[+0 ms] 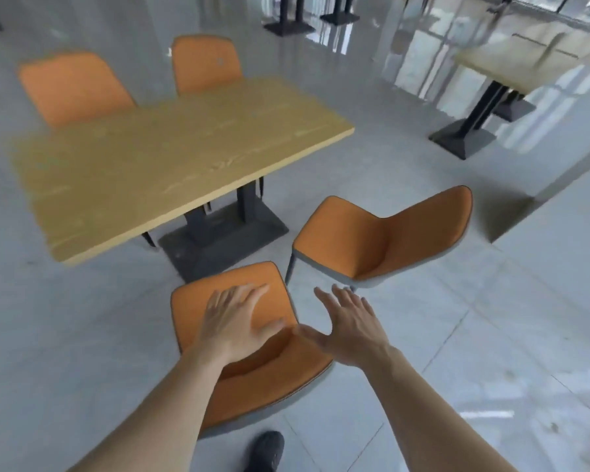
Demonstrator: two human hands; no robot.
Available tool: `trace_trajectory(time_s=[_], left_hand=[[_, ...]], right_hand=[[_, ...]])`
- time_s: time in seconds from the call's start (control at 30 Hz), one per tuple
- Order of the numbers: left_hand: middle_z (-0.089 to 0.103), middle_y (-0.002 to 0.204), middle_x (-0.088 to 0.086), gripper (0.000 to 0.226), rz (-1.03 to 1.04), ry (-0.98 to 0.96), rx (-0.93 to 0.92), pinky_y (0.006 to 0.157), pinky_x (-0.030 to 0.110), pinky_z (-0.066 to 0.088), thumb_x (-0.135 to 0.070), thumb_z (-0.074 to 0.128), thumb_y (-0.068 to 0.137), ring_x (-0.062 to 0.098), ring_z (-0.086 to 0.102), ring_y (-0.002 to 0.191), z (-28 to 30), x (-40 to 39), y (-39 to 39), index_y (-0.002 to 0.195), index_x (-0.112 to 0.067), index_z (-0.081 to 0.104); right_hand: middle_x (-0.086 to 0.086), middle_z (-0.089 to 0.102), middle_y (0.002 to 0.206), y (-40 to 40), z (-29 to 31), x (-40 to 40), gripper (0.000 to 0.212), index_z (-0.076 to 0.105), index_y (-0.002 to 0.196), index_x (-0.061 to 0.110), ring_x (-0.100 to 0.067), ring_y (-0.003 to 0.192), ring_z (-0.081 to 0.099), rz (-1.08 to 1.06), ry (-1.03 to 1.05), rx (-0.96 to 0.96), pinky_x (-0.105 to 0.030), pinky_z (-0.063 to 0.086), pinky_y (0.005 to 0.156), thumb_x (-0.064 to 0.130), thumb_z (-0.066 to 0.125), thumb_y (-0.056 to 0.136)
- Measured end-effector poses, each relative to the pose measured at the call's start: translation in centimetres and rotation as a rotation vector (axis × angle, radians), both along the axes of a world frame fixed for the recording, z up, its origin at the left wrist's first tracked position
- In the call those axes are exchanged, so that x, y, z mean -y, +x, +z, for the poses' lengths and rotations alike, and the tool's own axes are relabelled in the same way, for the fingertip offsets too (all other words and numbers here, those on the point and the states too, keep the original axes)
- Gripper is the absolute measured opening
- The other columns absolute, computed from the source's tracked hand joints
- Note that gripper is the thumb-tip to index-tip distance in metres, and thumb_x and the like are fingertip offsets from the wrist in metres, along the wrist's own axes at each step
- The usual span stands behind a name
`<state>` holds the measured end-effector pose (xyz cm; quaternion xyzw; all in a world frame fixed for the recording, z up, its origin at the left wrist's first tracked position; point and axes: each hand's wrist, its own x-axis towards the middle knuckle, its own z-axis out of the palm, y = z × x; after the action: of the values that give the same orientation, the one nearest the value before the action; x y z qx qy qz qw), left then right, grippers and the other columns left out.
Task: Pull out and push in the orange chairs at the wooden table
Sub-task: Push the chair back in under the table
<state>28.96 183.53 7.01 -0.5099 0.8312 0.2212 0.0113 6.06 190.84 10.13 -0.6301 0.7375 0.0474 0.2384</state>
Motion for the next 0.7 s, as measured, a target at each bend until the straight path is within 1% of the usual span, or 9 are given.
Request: trace_trajectory(time_s=[0.1,0.2,0.3,0.37,0.43,0.5,0.6,0.7], left_hand=[[0.027,0.165,-0.007,0.097,0.162,0.034,0.032,0.123,0.052,0.019,-0.097,0.015,0.077,0.023,0.022,0.151,-1.8,-3.6,2.2,0.158,-0.044,0.02],[0.025,0.166,-0.01,0.094,0.275,0.079,0.05,0.124,0.05,0.014,-0.095,0.018,0.078,0.021,0.021,0.151,-4.0,-7.8,3.0,0.157,-0.045,0.019],[0.022,0.166,-0.011,0.092,0.335,0.117,0.067,0.126,0.047,0.008,-0.093,0.024,0.079,0.019,0.018,0.153,-6.1,-12.1,2.8,0.157,-0.045,0.019],[0.023,0.166,-0.013,0.093,0.371,0.135,0.082,0.124,0.046,0.012,-0.095,0.024,0.078,0.018,0.017,0.152,-7.3,-14.5,2.6,0.157,-0.047,0.02],[0.027,0.163,-0.016,0.095,0.401,0.116,0.092,0.12,0.044,0.019,-0.099,0.023,0.075,0.016,0.02,0.15,-8.0,-15.8,2.2,0.155,-0.047,0.025],[0.034,0.159,-0.019,0.095,0.412,0.069,0.097,0.118,0.042,0.023,-0.099,0.023,0.075,0.013,0.025,0.147,-8.3,-16.0,2.0,0.153,-0.046,0.031],[0.045,0.149,-0.023,0.089,0.412,0.04,0.103,0.114,0.037,0.025,-0.097,0.025,0.076,0.008,0.031,0.14,-8.7,-15.8,2.0,0.148,-0.045,0.041],[0.05,0.139,-0.026,0.087,0.417,0.02,0.102,0.111,0.036,0.027,-0.097,0.024,0.076,0.007,0.035,0.135,-9.0,-15.4,2.1,0.143,-0.045,0.046]], right_hand=[[-0.002,0.006,0.175,1.4,-2.1,-0.1,0.107,0.008,0.164,0.04,-0.027,0.16,0.001,0.145,0.04,0.025,-0.052,0.004,0.129,0.099,0.024,0.076],[-0.001,0.005,0.175,1.9,-5.0,-1.6,0.11,0.006,0.164,0.039,-0.026,0.16,0.001,0.309,0.085,0.027,-0.051,0.005,0.129,0.1,0.022,0.075],[-0.001,0.01,0.174,1.6,-7.8,-3.7,0.11,0.011,0.164,0.036,-0.027,0.159,0.004,0.415,0.112,0.017,-0.051,0.008,0.127,0.1,0.023,0.076],[0.0,0.019,0.171,1.2,-9.4,-5.0,0.108,0.017,0.162,0.037,-0.027,0.158,0.01,0.466,0.103,0.012,-0.049,0.011,0.126,0.101,0.023,0.075],[0.004,0.034,0.163,0.9,-10.4,-5.8,0.106,0.025,0.159,0.036,-0.025,0.153,0.02,0.497,0.042,0.012,-0.047,0.015,0.125,0.1,0.024,0.076],[0.007,0.044,0.153,0.8,-11.0,-5.9,0.102,0.033,0.156,0.035,-0.024,0.148,0.029,0.496,-0.013,0.016,-0.045,0.019,0.123,0.098,0.023,0.077],[0.008,0.049,0.146,1.0,-11.8,-5.5,0.095,0.038,0.153,0.033,-0.024,0.145,0.032,0.495,-0.029,0.02,-0.044,0.018,0.121,0.094,0.022,0.081],[0.007,0.05,0.144,0.9,-12.2,-4.6,0.096,0.041,0.149,0.033,-0.026,0.141,0.034,0.527,0.0,0.009,-0.045,0.023,0.117,0.093,0.017,0.078]])
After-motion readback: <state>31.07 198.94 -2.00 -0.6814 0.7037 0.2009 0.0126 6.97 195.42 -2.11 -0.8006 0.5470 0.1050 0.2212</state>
